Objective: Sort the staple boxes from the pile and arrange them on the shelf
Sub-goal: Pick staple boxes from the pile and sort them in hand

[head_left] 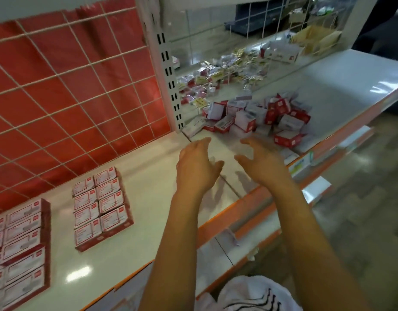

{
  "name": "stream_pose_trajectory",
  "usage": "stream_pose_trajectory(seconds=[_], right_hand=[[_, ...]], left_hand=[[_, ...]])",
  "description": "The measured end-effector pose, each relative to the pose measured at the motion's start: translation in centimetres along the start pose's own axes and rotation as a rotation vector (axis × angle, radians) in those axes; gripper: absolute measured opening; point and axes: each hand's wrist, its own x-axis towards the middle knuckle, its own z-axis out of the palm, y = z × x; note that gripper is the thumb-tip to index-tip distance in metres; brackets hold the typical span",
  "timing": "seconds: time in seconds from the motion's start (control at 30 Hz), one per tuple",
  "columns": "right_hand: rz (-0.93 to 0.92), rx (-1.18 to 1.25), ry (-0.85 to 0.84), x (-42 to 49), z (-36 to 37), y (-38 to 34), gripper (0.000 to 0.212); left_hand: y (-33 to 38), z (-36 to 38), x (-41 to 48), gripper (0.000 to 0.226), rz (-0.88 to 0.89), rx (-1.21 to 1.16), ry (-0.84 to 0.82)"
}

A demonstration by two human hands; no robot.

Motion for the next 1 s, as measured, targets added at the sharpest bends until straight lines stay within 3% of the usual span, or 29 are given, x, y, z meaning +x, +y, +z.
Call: stream_pose_trajectory(seconds=[0.2, 0.33, 0.53, 0.67, 0.8, 1.0], right_hand=[[0.054, 0.046, 0.16, 3.8, -4.4, 6.3, 0.031], [0.092, 0.069, 0.196, 4.6, -6.0, 9.1, 0.045], [0.129, 0.062, 0.142, 6.2, -5.6, 12.2, 0.05], [0.153, 0.103, 0.179, 6.9, -4.6, 12.8, 0.061], [0.136, 0.123, 0.197, 6.9, -4.3, 12.8, 0.066], [0.092, 0.147, 0.074, 7.4, -5.5, 12.8, 0.05]], left_hand=[[5.2, 3.6, 1.5, 0.061, 0.011, -0.036, -0.065], [8.2, 6.2, 2.1, 0.062, -0.06, -0.114, -0.201], [10.5, 9.5, 3.1, 0.066, -0.063, 0.0, -0.292], [10.5, 11.0, 3.9, 0.05, -0.057, 0.094, -0.26], [10.3, 11.1, 4.4, 0.052, -0.056, 0.08, -0.249], [10.9, 10.9, 4.4, 0.049, -0.132, -0.019, -0.246]])
